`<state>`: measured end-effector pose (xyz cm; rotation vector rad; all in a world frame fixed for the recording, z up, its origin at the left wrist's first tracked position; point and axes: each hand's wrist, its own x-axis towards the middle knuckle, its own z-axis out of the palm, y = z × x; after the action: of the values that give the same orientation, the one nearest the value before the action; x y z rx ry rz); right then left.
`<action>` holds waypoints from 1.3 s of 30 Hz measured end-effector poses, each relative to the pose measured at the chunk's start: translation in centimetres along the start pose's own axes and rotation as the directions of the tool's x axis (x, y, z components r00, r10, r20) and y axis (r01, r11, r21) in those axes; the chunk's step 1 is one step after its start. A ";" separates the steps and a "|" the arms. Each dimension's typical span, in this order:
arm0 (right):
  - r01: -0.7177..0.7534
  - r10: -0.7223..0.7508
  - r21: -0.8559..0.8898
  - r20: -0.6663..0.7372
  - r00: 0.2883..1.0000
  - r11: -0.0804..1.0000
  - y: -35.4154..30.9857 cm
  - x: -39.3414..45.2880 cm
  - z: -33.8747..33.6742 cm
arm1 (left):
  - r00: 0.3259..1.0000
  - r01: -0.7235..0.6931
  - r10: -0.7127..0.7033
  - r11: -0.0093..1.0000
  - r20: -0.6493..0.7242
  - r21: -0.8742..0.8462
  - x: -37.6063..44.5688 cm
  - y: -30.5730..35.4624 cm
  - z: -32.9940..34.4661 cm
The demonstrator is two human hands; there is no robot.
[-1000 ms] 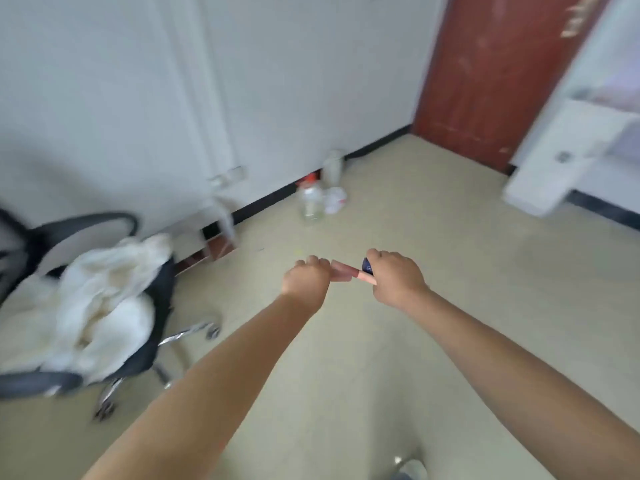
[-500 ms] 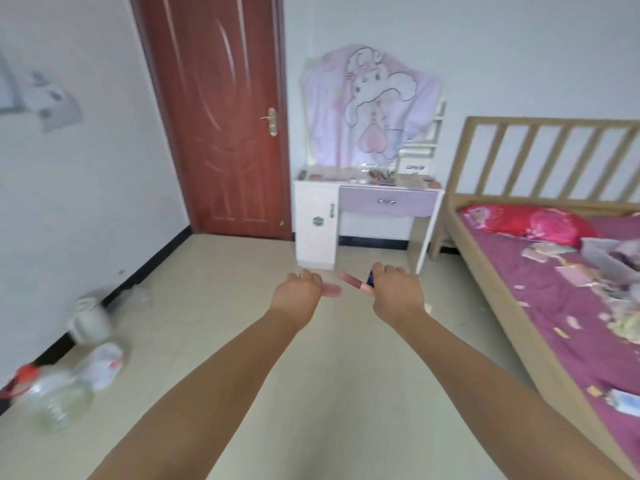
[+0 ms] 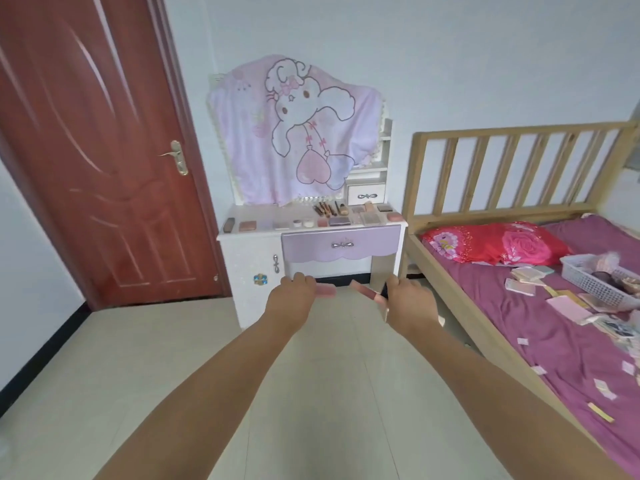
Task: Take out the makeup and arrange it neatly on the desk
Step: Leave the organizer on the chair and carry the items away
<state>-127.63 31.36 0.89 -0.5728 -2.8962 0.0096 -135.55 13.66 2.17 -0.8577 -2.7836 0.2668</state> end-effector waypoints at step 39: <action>-0.387 0.039 0.283 0.762 0.646 0.877 -15.0 97.7 36.2 | 0.690 0.692 -0.255 0.509 0.678 -0.513 89.2 -26.0 39.1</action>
<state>-228.70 55.48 -16.12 -1.0204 -3.3466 1.1604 -231.42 39.25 -15.72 0.0429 -3.5282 -0.9859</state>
